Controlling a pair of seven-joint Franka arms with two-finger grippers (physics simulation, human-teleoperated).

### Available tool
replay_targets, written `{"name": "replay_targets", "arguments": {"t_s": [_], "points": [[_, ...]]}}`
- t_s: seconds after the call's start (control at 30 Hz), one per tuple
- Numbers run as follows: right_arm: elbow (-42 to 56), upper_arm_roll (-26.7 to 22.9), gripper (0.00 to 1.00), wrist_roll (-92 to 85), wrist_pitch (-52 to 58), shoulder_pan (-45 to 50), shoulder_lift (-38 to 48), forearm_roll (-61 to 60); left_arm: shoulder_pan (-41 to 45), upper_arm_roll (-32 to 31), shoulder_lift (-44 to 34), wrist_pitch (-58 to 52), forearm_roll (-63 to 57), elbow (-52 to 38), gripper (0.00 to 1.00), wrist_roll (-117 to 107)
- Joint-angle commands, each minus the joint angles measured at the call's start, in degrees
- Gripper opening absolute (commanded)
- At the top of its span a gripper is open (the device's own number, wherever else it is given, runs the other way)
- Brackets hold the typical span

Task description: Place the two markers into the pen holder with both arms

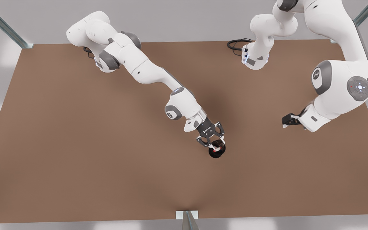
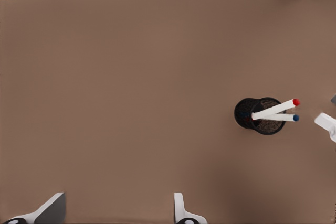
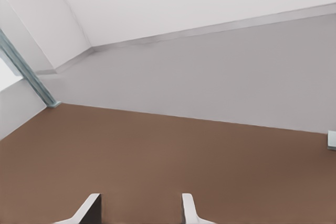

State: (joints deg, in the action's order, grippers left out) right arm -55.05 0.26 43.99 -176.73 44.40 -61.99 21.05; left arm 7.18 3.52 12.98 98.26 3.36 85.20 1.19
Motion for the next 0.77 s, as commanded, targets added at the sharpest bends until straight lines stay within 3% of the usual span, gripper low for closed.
{"name": "replay_targets", "arguments": {"t_s": [0.0,0.03,0.07,0.1,0.13,0.2,0.27,0.3,0.37,0.47,0.73], "points": [[0.0,0.0,1.00,3.6,-0.3,0.0,0.2,0.0,0.0,0.0,-0.1,0.3,0.0,0.0,1.00,-14.6],[0.0,0.0,1.00,3.5,0.5,-0.2,0.6,0.0,0.0,0.0,-0.1,0.2,0.0,0.0,1.00,-14.6],[-0.1,0.4,1.00,3.3,10.2,-1.1,5.2,0.0,0.0,-0.1,-0.1,0.2,0.1,0.0,1.00,-14.6],[-0.8,1.1,1.00,0.8,33.3,-4.0,15.9,0.0,0.3,-0.1,-0.5,-0.4,0.1,0.0,1.00,-14.6],[-1.1,7.7,1.00,-6.1,50.1,-11.9,23.2,-3.1,0.6,-0.4,-1.0,-3.2,0.0,-0.1,1.00,-14.6],[-3.1,19.2,1.00,-21.2,71.3,-30.2,31.7,-7.2,0.6,-0.5,-2.2,-6.4,0.1,-0.9,1.00,-14.6],[-26.0,15.7,1.00,-33.7,74.6,-41.2,50.1,-13.8,2.0,-0.5,-2.0,-6.9,-0.2,-1.3,1.00,-14.7],[-29.2,10.4,1.00,-37.1,77.5,-41.7,52.8,-18.0,2.0,-1.0,-1.9,-6.9,-0.2,-1.8,1.00,-14.6],[-35.2,7.7,1.00,-37.9,80.7,-41.7,55.7,-18.8,2.4,-2.0,-1.8,-6.9,-0.2,-2.7,1.00,-14.6],[-34.9,5.3,1.00,-53.3,80.1,-41.6,55.3,-18.6,3.2,-1.9,-1.7,-7.0,-0.2,-3.0,1.00,-14.6],[-30.2,5.8,1.00,-50.1,75.7,-39.0,50.7,-18.3,3.3,-1.9,-1.6,-8.1,-0.3,-3.0,1.00,-14.5]]}}
